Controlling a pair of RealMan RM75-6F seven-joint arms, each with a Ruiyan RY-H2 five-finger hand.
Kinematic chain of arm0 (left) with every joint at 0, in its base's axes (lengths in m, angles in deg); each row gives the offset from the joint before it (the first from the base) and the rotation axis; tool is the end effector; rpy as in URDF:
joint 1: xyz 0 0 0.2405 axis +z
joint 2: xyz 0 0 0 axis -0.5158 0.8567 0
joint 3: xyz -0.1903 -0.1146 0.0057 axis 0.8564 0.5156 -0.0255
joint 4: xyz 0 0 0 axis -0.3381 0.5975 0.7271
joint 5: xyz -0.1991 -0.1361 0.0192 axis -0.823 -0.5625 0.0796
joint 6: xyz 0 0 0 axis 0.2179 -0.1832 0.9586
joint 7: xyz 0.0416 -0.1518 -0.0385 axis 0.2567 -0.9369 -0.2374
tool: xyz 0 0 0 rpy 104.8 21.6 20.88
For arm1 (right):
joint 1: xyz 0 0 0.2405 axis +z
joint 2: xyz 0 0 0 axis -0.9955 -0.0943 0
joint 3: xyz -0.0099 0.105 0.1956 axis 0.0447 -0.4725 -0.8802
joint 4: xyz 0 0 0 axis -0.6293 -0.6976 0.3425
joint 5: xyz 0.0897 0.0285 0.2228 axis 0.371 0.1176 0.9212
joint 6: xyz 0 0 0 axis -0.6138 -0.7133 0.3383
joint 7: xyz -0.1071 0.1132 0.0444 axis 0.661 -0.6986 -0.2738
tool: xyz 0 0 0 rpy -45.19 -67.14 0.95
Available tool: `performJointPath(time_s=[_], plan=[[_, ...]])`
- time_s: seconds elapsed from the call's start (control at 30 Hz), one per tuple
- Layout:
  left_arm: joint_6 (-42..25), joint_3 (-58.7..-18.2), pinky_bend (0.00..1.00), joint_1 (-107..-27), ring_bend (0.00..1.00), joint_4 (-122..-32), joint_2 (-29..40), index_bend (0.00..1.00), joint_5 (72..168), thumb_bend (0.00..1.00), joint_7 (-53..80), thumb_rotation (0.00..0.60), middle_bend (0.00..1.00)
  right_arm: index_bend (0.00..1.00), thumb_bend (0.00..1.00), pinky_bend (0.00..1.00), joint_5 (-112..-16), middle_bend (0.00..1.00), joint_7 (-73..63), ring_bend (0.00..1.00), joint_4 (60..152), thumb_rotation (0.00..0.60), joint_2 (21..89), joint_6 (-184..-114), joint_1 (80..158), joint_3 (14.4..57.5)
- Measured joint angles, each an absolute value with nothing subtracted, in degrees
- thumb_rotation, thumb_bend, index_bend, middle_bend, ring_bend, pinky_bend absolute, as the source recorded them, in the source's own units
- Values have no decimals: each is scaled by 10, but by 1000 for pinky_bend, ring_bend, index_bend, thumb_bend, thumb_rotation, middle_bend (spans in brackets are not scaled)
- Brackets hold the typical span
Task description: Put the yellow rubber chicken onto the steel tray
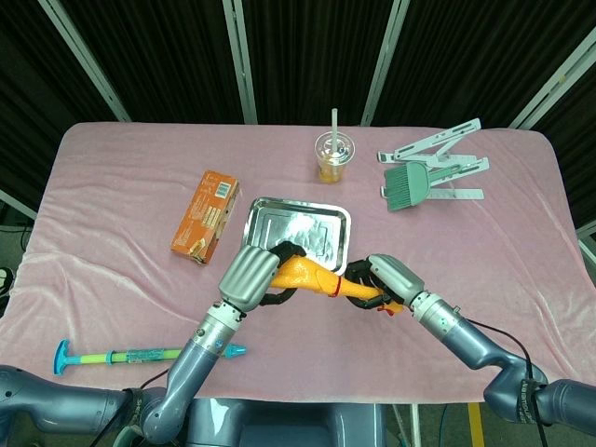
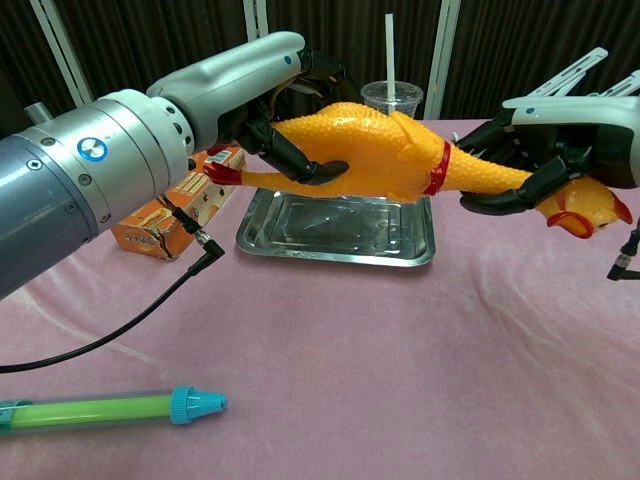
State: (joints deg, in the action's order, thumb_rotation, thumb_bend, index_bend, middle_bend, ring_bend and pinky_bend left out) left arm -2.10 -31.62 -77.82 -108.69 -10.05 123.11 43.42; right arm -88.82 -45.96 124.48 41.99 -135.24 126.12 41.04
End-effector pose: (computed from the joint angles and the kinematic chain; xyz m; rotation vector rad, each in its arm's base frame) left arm 0.0348 0.2715 -0.0457 -1.8039 -0.9944 -1.3833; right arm -0.1300 -0.3223 -0.0014 1.8577 -1.6668 1.2958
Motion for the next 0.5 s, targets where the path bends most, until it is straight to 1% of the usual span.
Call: performJointPath(time_s=[0.07,0.1,0.17,0.2,0.23,0.33,0.37,0.43,0.47,0.5], plan=[[-21,-317,922,-778,837,-1089,-100,774,1231,825,436,600,930,928,424,897,-890,760,-462,793,1244,600,420,-1354,1261,412],[-21,-317,890,-778,794,-1090,-100,722,1230,776,437,600,887,928,425,897,-890,760,-462,793,1243,600,420,-1354,1260,413],[-22,-318,794,-777,698,-1093,-98,618,1228,657,439,600,797,928,426,897,-890,760,-464,793,1242,600,419,-1356,1260,413],[-24,-319,726,-777,643,-1096,-95,563,1226,576,440,600,744,928,428,897,-890,760,-464,793,1241,600,419,-1357,1259,414],[-27,-320,684,-776,610,-1099,-92,528,1224,516,441,600,712,928,432,897,-890,761,-464,793,1240,600,419,-1357,1259,414],[-36,-321,531,-775,461,-1109,-81,372,1215,271,439,600,558,928,440,897,-890,760,-464,793,1238,600,417,-1357,1259,416],[-38,-321,499,-774,425,-1111,-78,337,1213,228,435,600,518,928,439,897,-890,760,-464,792,1238,600,417,-1357,1259,416],[-40,-320,406,-773,315,-1112,-73,235,1210,125,432,600,384,928,440,897,-890,760,-465,792,1237,600,417,-1357,1259,417],[-42,-320,379,-773,277,-1113,-70,204,1208,100,431,600,338,928,440,897,-890,760,-465,792,1236,600,417,-1357,1259,418],[-44,-321,344,-773,226,-1114,-68,164,1205,66,431,600,271,928,440,897,-890,761,-465,793,1236,600,417,-1357,1258,419]])
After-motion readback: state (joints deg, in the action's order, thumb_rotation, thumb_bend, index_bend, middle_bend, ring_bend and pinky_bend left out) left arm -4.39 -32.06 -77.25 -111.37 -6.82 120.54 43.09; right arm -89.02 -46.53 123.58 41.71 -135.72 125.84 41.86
